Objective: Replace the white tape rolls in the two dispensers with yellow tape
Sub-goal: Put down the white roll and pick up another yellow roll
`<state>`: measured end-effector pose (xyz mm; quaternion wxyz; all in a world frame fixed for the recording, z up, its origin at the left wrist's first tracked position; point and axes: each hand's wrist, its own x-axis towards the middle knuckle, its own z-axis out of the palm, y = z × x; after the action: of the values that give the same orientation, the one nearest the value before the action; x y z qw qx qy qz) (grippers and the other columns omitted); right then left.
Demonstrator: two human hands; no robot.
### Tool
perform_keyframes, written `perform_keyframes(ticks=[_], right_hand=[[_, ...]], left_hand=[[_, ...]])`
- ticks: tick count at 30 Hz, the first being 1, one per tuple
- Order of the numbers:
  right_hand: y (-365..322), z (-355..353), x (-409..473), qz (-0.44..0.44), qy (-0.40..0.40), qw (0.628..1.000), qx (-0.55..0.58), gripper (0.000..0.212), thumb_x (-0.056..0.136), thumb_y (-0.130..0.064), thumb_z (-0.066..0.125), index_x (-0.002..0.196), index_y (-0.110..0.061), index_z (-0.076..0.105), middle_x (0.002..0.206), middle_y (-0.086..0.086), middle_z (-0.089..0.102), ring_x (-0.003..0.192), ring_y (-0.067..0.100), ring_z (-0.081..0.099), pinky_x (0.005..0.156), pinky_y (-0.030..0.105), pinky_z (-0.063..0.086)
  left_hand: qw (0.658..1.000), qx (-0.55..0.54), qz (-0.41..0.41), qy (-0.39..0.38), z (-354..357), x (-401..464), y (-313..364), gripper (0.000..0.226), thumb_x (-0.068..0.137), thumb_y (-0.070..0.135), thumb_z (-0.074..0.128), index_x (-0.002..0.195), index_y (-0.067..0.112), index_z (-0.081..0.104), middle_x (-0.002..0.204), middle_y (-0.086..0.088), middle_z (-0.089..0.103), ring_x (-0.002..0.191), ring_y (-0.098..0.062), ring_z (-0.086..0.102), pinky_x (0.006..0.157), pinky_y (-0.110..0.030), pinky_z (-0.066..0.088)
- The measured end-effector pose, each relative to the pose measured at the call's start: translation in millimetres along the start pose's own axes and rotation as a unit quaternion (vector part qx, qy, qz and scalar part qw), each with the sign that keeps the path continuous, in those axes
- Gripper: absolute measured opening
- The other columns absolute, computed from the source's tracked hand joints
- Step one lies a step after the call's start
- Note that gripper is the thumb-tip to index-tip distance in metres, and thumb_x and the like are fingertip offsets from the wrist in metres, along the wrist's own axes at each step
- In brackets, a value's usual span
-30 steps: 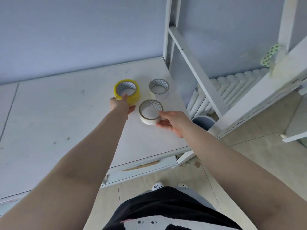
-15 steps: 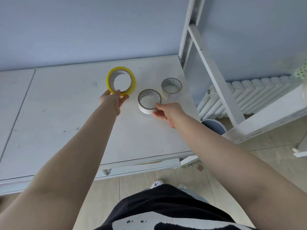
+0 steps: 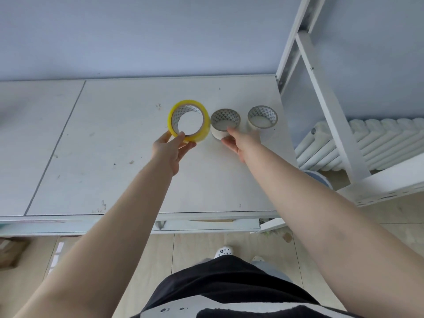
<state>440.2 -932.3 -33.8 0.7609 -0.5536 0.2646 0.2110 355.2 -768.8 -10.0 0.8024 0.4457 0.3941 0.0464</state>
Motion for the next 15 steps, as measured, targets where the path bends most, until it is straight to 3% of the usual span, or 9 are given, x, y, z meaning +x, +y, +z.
perform_keyframes(ticks=[3, 5, 9, 12, 15], right_hand=[[8, -4, -4, 0.000, -0.015, 1.000, -0.005, 0.027, 0.086, -0.011, 0.069, 0.108, -0.002, 0.056, 0.090, 0.011, 0.066, 0.067, 0.021, 0.067, 0.063, 0.031, 0.061], [11, -10, -11, 0.005, -0.018, 1.000, 0.001, 0.018, 0.087, -0.015, 0.068, 0.092, -0.002, 0.055, 0.093, 0.016, 0.067, 0.069, 0.023, 0.068, 0.070, 0.033, 0.061], [13, -25, -34, -0.016, -0.053, 0.998, -0.017, 0.035, 0.088, -0.036, 0.065, 0.083, -0.003, 0.055, 0.080, 0.014, 0.067, 0.070, 0.024, 0.068, 0.075, 0.032, 0.061], [16, -42, -52, -0.059, -0.096, 0.990, -0.083, 0.036, 0.088, -0.044, 0.063, 0.092, -0.008, 0.062, 0.090, 0.011, 0.069, 0.079, 0.023, 0.068, 0.072, 0.030, 0.060], [19, -63, -71, -0.077, -0.114, 0.984, -0.112, 0.040, 0.086, -0.033, 0.068, 0.111, -0.002, 0.064, 0.097, 0.013, 0.071, 0.083, 0.022, 0.070, 0.069, 0.027, 0.059]], left_hand=[[1.000, 0.010, 0.004, -0.009, 3, -10, -6, 0.049, 0.090, 0.006, 0.063, 0.137, 0.008, 0.049, 0.104, -0.018, 0.070, 0.081, -0.028, 0.074, 0.083, -0.032, 0.059], [1.000, 0.017, 0.009, -0.016, 4, -17, -11, 0.048, 0.090, 0.007, 0.062, 0.136, 0.008, 0.050, 0.103, -0.018, 0.070, 0.081, -0.028, 0.074, 0.085, -0.032, 0.058], [0.998, 0.047, 0.017, -0.031, 4, -30, -20, 0.050, 0.089, 0.010, 0.065, 0.137, 0.012, 0.051, 0.100, -0.015, 0.073, 0.081, -0.027, 0.075, 0.090, -0.034, 0.056], [0.993, 0.100, 0.028, -0.051, 8, -46, -32, 0.049, 0.089, 0.012, 0.065, 0.136, 0.013, 0.052, 0.101, -0.011, 0.072, 0.077, -0.024, 0.075, 0.090, -0.034, 0.056], [0.983, 0.164, 0.056, -0.061, 10, -66, -43, 0.047, 0.090, 0.020, 0.064, 0.136, 0.017, 0.054, 0.096, -0.005, 0.072, 0.075, -0.019, 0.075, 0.092, -0.034, 0.055]])
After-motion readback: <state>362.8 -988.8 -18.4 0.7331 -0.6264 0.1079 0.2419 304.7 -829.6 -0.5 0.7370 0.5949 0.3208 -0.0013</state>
